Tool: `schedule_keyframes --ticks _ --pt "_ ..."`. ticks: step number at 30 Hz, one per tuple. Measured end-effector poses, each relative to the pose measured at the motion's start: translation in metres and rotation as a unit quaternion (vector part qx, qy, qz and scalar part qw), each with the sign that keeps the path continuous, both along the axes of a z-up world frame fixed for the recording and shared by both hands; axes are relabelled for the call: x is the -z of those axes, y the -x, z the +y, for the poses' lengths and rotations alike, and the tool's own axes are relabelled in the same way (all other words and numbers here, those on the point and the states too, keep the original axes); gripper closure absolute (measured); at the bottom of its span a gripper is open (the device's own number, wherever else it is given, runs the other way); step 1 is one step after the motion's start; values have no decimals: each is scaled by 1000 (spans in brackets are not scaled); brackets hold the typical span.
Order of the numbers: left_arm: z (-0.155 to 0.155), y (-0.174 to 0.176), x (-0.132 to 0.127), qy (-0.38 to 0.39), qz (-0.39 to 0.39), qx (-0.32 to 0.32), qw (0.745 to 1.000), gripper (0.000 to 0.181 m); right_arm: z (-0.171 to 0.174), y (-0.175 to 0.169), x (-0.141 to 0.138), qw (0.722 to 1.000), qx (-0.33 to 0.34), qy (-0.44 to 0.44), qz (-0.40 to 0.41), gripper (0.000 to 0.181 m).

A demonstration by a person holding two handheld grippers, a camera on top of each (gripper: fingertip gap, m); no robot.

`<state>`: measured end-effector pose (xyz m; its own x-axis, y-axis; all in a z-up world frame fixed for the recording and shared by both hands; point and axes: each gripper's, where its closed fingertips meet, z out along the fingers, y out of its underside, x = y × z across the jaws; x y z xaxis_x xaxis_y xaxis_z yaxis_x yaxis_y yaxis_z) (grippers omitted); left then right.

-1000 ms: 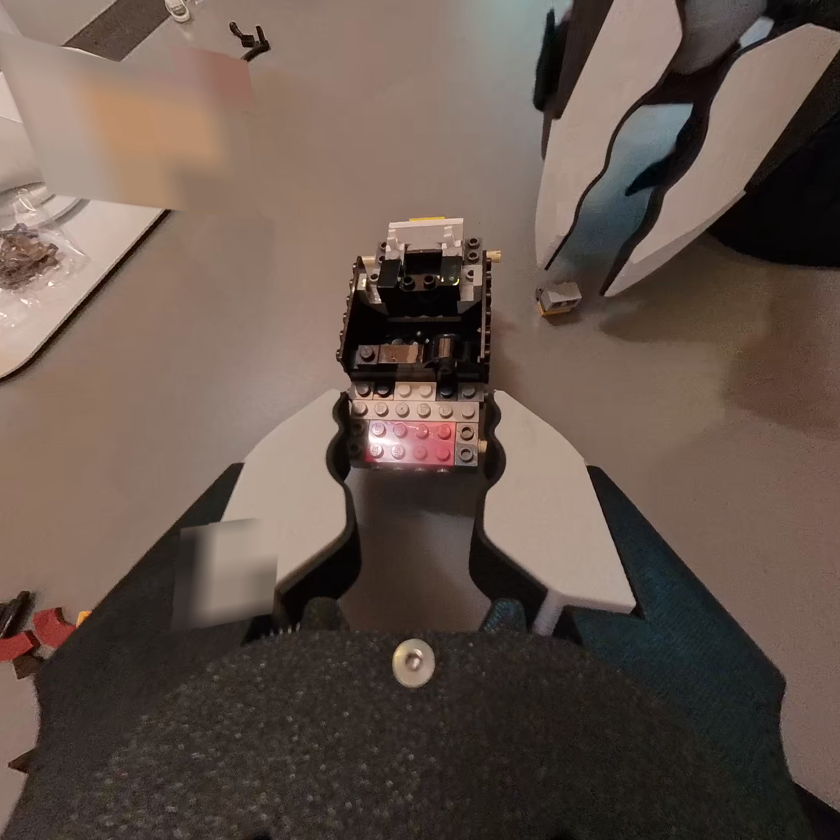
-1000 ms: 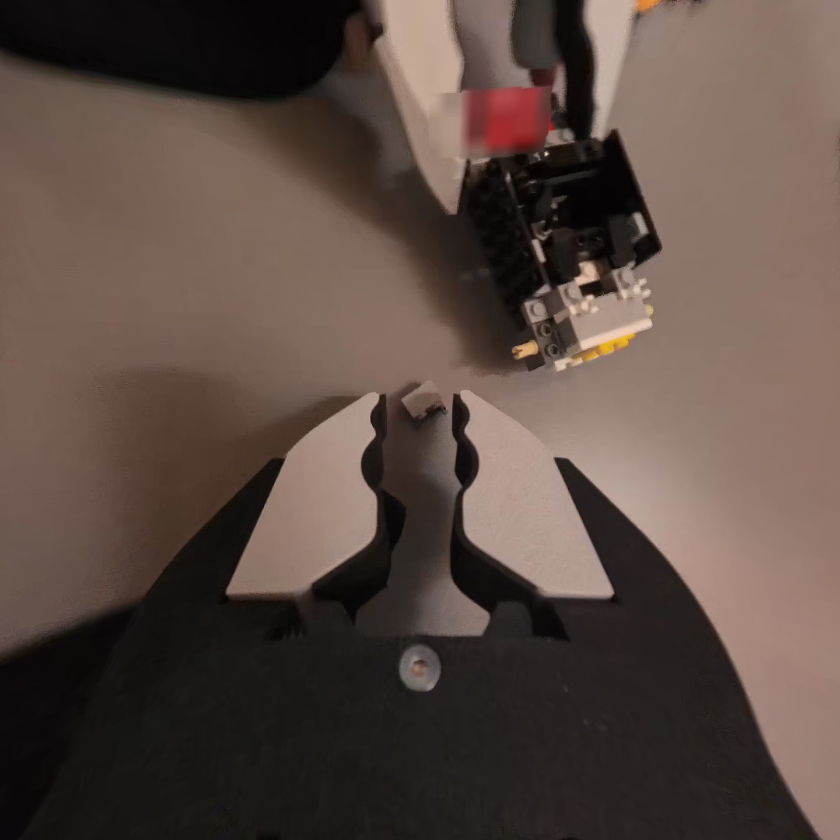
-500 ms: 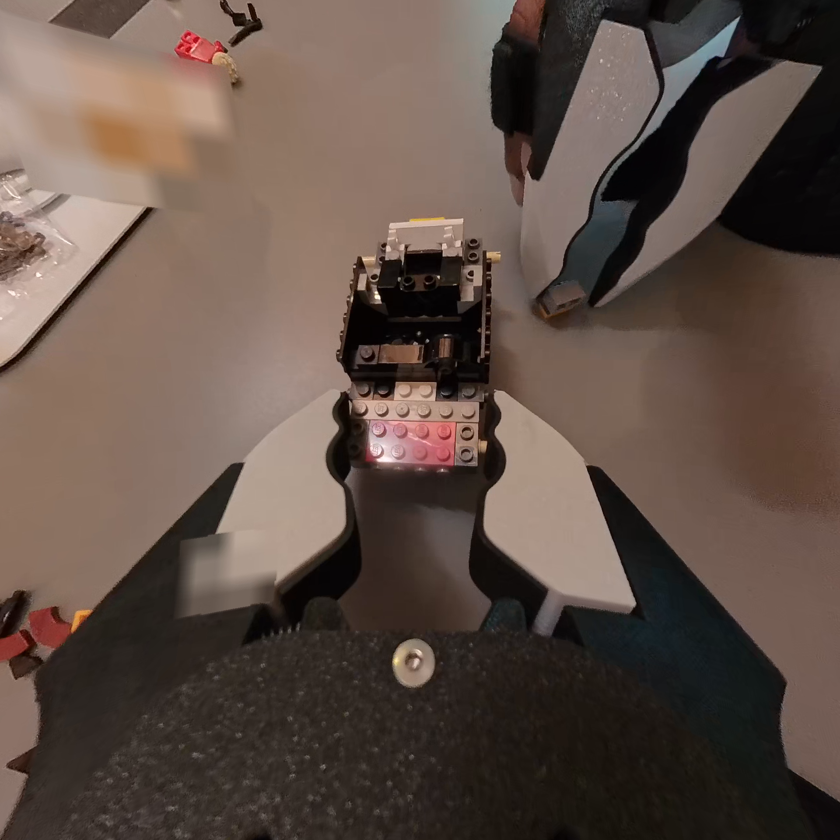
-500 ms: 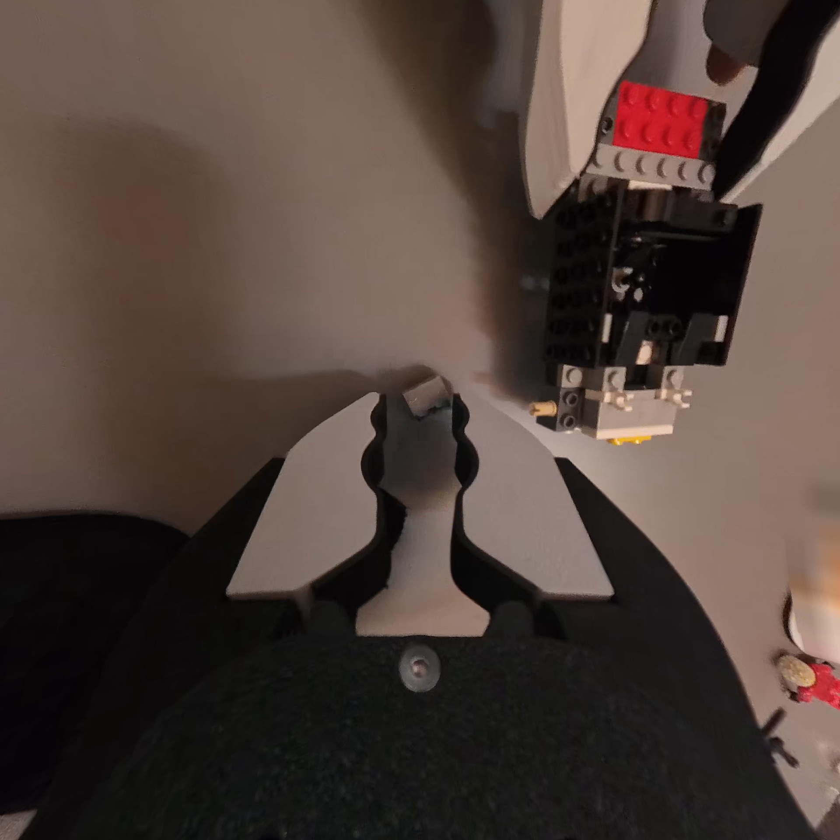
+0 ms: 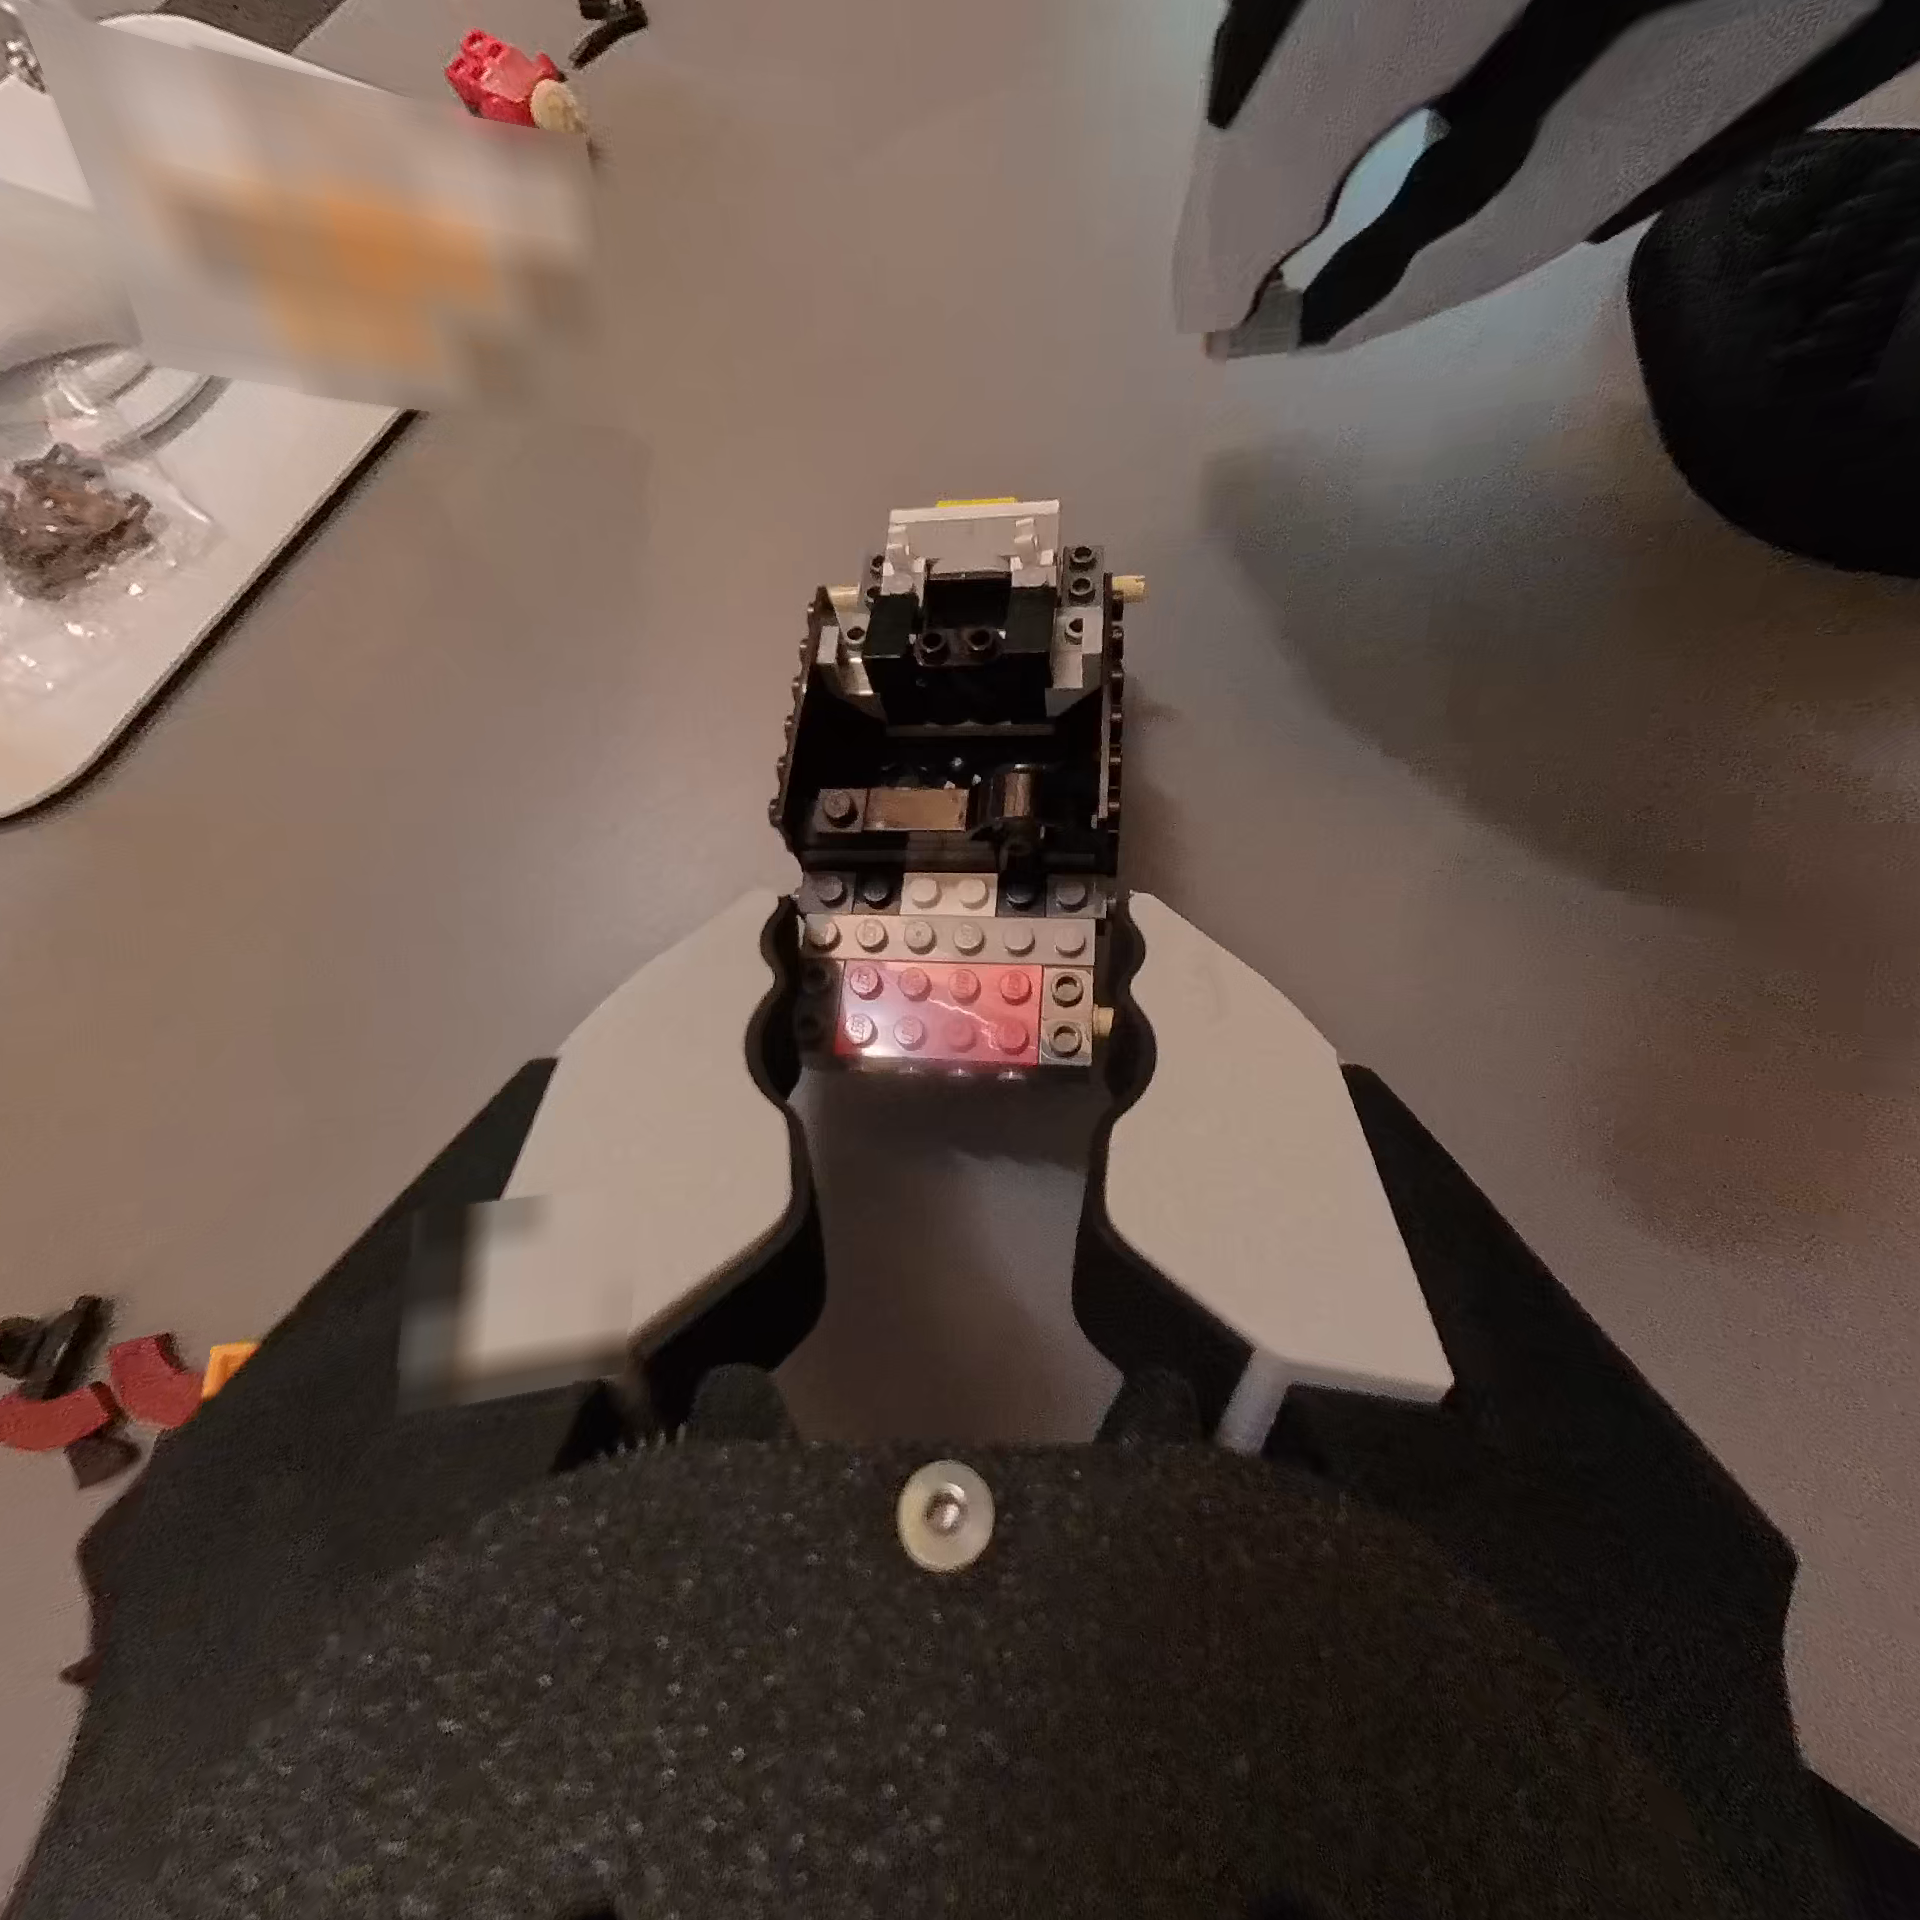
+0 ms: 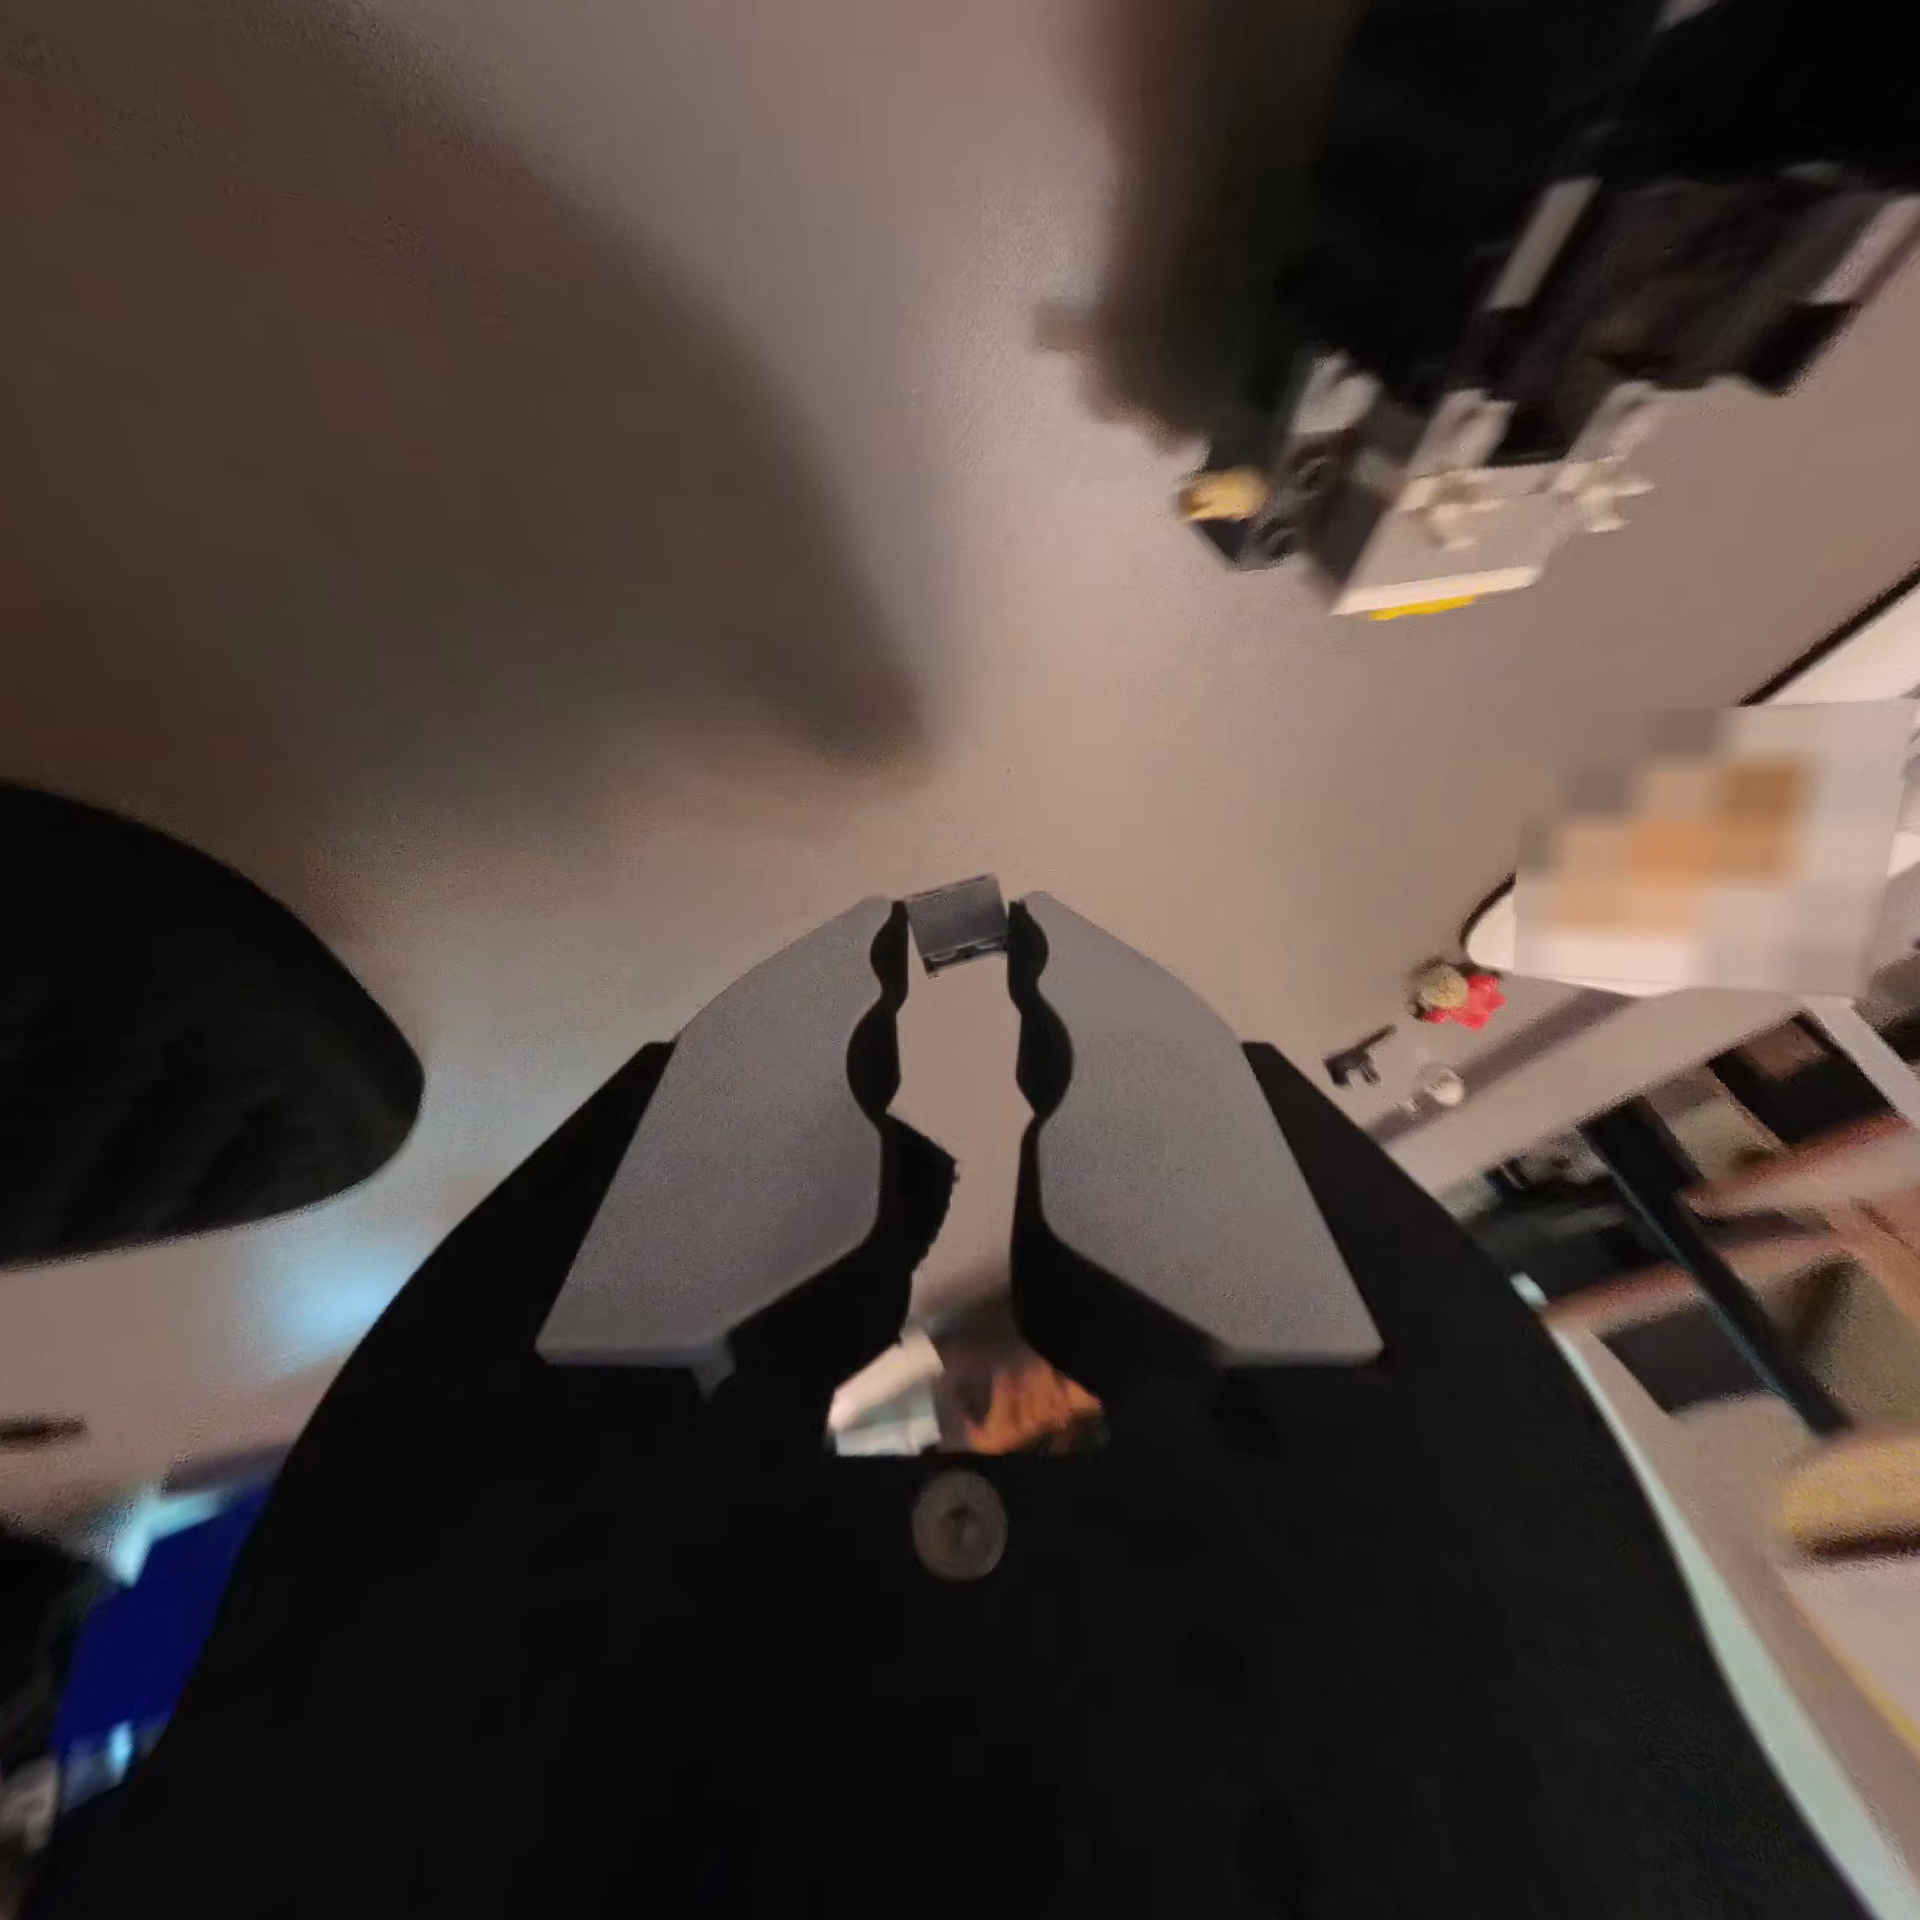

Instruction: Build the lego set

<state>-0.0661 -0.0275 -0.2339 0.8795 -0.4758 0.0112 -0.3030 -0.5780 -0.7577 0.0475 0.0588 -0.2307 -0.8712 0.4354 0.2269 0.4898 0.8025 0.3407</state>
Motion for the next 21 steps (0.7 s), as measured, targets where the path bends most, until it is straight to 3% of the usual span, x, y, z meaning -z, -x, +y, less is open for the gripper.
schedule_keyframes --ticks 1,7,13,17,21 --pt "0 2 1 1 1 -5 1000 125 3 -3 1 999 -11 -30 -26 163" --pt "1 8 0 2 3 -17 1000 125 5 -12 19 983 -85 -109 -121 163" --pt "0 7 1 3 3 -14 1000 125 1 -11 18 987 -80 -85 -106 156" --pt "0 7 0 3 3 -13 1000 125 -11 -8 -1 996 6 92 -1 144" --pt "1 4 -1 0 -3 -9 1000 125 -16 -7 -7 945 78 294 121 141"
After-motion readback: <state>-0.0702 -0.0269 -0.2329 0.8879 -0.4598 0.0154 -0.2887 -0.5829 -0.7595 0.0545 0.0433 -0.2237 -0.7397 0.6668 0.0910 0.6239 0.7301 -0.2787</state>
